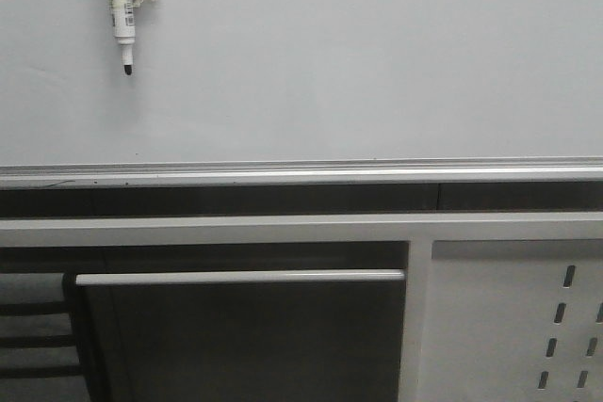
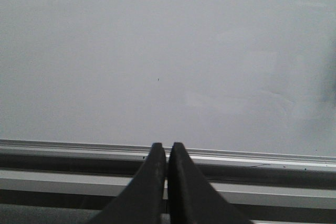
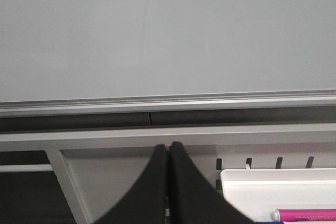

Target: Write number 1 on whiteboard

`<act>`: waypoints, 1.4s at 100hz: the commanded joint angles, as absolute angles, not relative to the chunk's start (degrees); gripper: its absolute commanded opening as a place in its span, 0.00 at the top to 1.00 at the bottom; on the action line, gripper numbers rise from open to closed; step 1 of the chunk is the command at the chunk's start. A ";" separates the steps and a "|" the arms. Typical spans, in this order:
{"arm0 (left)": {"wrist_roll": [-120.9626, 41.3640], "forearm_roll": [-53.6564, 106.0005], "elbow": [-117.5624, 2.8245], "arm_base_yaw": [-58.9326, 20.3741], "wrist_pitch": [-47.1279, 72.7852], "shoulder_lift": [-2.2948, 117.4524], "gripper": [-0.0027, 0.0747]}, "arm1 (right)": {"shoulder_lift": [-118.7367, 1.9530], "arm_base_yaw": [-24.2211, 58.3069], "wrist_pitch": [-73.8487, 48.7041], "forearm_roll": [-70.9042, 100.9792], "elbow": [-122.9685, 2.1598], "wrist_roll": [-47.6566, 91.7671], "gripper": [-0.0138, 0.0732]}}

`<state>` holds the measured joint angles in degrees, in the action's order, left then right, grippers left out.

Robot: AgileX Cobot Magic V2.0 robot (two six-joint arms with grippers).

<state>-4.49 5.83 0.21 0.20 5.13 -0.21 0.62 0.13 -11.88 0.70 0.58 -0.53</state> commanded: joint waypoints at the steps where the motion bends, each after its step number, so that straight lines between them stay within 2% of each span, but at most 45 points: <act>1: -3.90 5.90 2.53 0.23 1.04 -1.48 0.99 | 1.55 -0.15 -7.61 0.00 2.14 -0.33 0.92; 99: -3.90 6.25 2.53 0.23 0.43 -1.48 0.99 | 1.55 -0.15 -5.49 0.45 2.14 -0.33 0.92; 129: -3.90 23.65 2.53 0.23 -0.87 -1.48 0.99 | 1.55 -0.15 -1.05 20.93 2.14 -0.33 0.92; 140: -3.90 35.31 2.45 0.23 -1.00 -1.48 0.99 | 1.55 -0.15 -0.70 32.03 2.14 -0.33 0.92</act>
